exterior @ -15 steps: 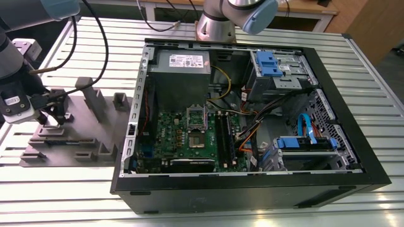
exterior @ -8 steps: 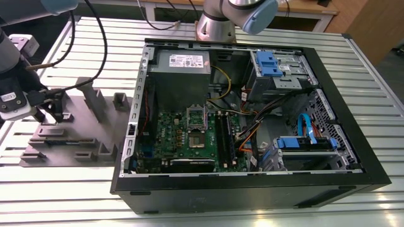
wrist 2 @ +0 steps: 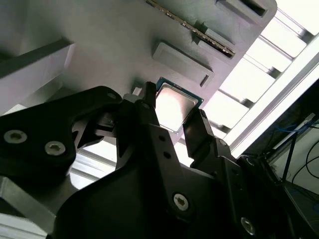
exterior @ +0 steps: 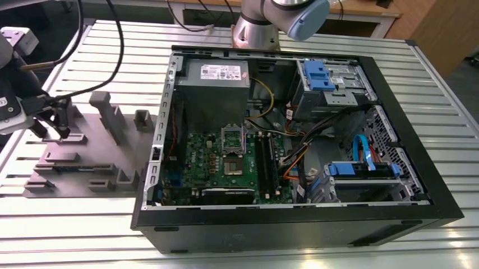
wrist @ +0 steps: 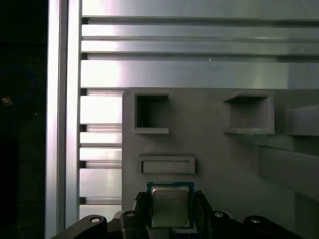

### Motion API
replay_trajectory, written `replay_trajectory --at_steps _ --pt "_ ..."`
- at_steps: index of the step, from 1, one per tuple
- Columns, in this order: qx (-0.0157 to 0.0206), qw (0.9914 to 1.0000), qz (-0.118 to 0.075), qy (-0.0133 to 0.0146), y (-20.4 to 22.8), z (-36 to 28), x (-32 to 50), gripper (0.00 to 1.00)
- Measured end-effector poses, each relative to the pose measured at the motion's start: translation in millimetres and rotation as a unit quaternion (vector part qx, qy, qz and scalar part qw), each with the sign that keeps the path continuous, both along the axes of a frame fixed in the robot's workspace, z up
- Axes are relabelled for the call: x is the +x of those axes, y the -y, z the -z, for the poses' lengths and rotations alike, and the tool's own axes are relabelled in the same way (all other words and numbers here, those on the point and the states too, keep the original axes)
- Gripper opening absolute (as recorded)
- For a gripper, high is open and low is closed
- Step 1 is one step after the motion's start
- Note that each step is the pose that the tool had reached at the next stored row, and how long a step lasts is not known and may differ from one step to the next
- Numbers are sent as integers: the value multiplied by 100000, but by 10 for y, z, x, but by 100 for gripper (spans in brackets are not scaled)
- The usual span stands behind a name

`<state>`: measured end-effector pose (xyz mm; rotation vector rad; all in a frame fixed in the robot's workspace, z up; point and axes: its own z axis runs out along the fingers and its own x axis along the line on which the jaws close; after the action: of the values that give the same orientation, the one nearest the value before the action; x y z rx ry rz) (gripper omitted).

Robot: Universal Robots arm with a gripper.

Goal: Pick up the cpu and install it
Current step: 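Pick up the cpu and move it towards the insertion slot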

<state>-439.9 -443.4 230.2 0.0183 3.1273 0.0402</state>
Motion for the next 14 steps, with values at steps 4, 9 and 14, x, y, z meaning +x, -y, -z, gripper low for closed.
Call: replay_trajectory --at_steps 4,9,14 --pt "-3 100000 3 -8 0 -72 0 47" --pt "-2 100000 2 -6 0 -168 0 47" --pt "0 100000 2 -2 0 -258 0 47"
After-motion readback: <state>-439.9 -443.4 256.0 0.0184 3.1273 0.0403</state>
